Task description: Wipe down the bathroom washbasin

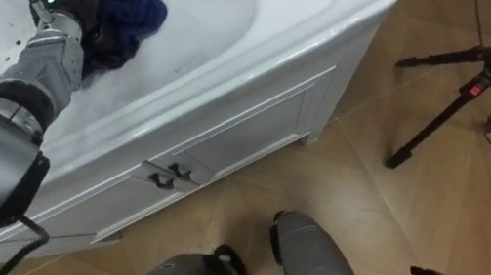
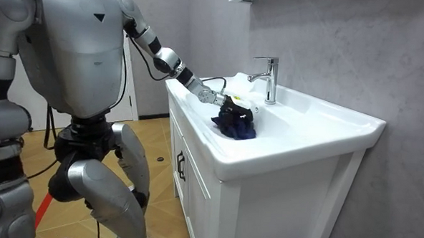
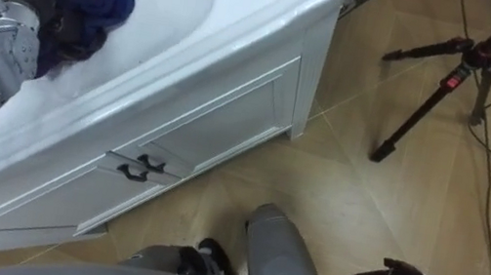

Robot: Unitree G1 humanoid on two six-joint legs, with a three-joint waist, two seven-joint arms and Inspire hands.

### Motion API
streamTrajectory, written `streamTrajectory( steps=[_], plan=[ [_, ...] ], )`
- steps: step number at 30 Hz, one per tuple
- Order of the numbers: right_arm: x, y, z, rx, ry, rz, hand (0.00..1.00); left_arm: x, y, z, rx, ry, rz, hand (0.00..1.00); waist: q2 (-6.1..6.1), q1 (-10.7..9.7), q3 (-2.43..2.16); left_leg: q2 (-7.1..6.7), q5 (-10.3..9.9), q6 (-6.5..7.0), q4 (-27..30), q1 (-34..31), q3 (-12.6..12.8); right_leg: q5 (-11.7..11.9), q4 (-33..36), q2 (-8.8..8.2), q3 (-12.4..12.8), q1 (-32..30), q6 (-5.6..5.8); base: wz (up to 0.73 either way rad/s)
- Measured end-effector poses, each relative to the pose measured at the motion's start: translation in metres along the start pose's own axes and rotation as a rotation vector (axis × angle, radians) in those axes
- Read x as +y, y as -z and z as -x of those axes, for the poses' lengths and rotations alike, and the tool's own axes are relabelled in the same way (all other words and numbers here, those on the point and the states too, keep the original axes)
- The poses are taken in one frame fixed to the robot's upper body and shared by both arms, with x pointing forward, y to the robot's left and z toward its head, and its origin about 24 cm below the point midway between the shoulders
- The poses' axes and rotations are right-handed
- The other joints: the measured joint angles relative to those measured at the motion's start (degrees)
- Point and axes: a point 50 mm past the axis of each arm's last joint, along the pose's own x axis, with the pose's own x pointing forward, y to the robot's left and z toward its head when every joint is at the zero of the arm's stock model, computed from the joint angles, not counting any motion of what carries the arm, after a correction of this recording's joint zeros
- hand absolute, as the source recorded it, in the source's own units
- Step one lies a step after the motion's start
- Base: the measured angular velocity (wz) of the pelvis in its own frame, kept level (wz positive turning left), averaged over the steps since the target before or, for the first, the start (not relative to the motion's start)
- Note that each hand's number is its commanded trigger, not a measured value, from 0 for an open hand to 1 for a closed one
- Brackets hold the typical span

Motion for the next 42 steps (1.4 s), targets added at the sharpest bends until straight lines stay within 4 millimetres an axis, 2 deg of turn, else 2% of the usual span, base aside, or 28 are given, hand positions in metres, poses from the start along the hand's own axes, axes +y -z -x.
streamTrajectory(
  steps=[3, 6, 7, 8, 11, 14, 15, 16, 23, 25, 29, 35, 38, 41, 42],
  plan=[
    [-0.001, -0.002, 0.000, 0.001, 0.011, -0.003, 0.00, -0.007, 0.005, 0.004, 0.017, 0.018, -0.001, 1.00, -0.19, 1.2, -0.55, 0.15, 0.1, -0.17, -0.2, 0.2, -0.7, 0.2, -1.0, -0.01, -0.8, 0.9, -0.14, 0.07],
    [0.000, -0.002, 0.000, -0.003, 0.018, -0.019, 0.00, -0.012, 0.009, 0.007, 0.025, 0.026, 0.007, 1.00, -0.95, 2.4, -1.11, -0.04, 0.3, -0.30, -0.9, 1.1, -0.7, 0.2, -1.0, -0.06, -0.7, 1.4, -0.16, -0.01],
    [0.000, -0.003, 0.000, -0.007, 0.023, -0.021, 0.00, -0.014, 0.010, 0.009, 0.028, 0.028, 0.013, 1.00, -1.57, 2.8, -1.29, -0.04, 0.3, -0.36, -1.1, 1.3, -0.6, 0.2, -1.1, 0.02, -0.7, 1.4, -0.21, 0.00],
    [0.000, -0.003, 0.000, -0.006, 0.026, -0.022, 0.00, -0.015, 0.011, 0.009, 0.030, 0.028, 0.014, 1.00, -1.45, 2.9, -1.55, 0.00, 0.3, -0.41, -1.2, 1.4, -0.6, 0.2, -1.2, 0.08, -0.7, 1.6, -0.23, -0.04],
    [0.000, -0.001, 0.000, -0.004, 0.037, -0.022, 0.00, -0.020, 0.014, 0.013, 0.043, 0.041, 0.022, 1.00, -1.94, 3.6, -1.44, 0.20, 0.5, -0.80, -2.5, 3.2, -0.6, 0.5, -2.7, 0.15, -0.6, 3.5, -0.52, -0.04],
    [0.001, 0.002, 0.000, 0.002, 0.044, -0.025, 0.00, -0.024, 0.018, 0.016, 0.062, 0.049, 0.042, 1.00, -2.21, 4.5, -1.65, 0.25, 0.8, -1.15, -3.5, 4.2, -0.5, 0.5, -3.6, 0.33, -0.7, 4.5, -0.70, 0.00],
    [0.003, 0.003, 0.000, 0.005, 0.041, -0.027, 0.00, -0.026, 0.022, 0.017, 0.077, 0.053, 0.054, 1.00, -2.21, 4.6, -1.99, 0.30, 0.9, -1.30, -3.8, 4.4, -0.6, 0.6, -4.0, 0.39, -0.9, 4.7, -0.83, 0.04],
    [0.003, 0.003, 0.000, 0.006, 0.039, -0.029, 0.00, -0.027, 0.024, 0.018, 0.089, 0.053, 0.064, 1.00, -2.22, 5.0, -2.06, 0.30, 0.9, -1.41, -3.8, 4.7, -0.7, 0.7, -4.2, 0.40, -1.0, 5.0, -0.89, 0.04],
    [-0.001, 0.016, 0.000, 0.062, 0.060, -0.047, 0.00, -0.029, 0.039, 0.023, 0.149, 0.050, 0.087, 1.00, -2.17, 7.5, -2.23, 0.42, 1.1, -1.65, -3.9, 5.2, -1.9, 0.8, -5.8, 0.77, -1.2, 6.4, -1.10, 0.00],
    [0.000, 0.025, 0.001, 0.096, 0.060, -0.054, 0.00, -0.030, 0.044, 0.025, 0.166, 0.050, 0.091, 1.00, -2.19, 8.6, -2.81, 0.61, 1.1, -1.68, -3.9, 5.3, -2.1, 1.0, -6.4, 0.95, -1.2, 6.7, -1.16, -0.02],
    [-0.001, 0.038, 0.002, 0.141, 0.067, -0.083, 0.00, -0.036, 0.052, 0.030, 0.195, 0.063, 0.100, 1.00, -1.74, 8.8, -3.17, 0.84, 1.2, -1.81, -4.4, 6.6, -3.4, 1.6, -8.7, 1.25, -1.6, 9.0, -1.15, 0.01],
    [-0.002, 0.038, 0.002, 0.147, 0.078, -0.094, 0.00, -0.041, 0.057, 0.035, 0.211, 0.062, 0.097, 1.00, -1.31, 9.0, -3.21, 0.81, 1.3, -1.88, -5.8, 8.2, -3.6, 2.2, -10.4, 1.50, -1.4, 10.8, -1.00, -0.02],
    [-0.002, 0.037, 0.002, 0.144, 0.078, -0.110, 0.00, -0.043, 0.059, 0.038, 0.207, 0.062, 0.070, 1.00, -0.93, 9.0, -3.22, 0.67, 1.3, -1.93, -5.9, 8.3, -4.9, 2.5, -11.1, 1.66, -1.4, 11.3, -1.00, 0.01],
    [-0.003, 0.038, 0.003, 0.143, 0.081, -0.132, 0.00, -0.045, 0.062, 0.040, 0.207, 0.065, 0.051, 1.00, -0.18, 9.0, -3.28, 0.88, 1.3, -2.01, -6.0, 8.5, -4.9, 2.6, -11.7, 1.79, -1.6, 11.9, -1.13, 0.00],
    [-0.003, 0.038, 0.003, 0.143, 0.083, -0.135, 0.00, -0.046, 0.064, 0.042, 0.213, 0.063, 0.052, 1.00, -0.06, 9.0, -3.17, 0.89, 1.4, -2.05, -6.1, 8.6, -4.9, 2.6, -11.8, 1.82, -1.6, 11.9, -1.16, 0.00]
  ],
)
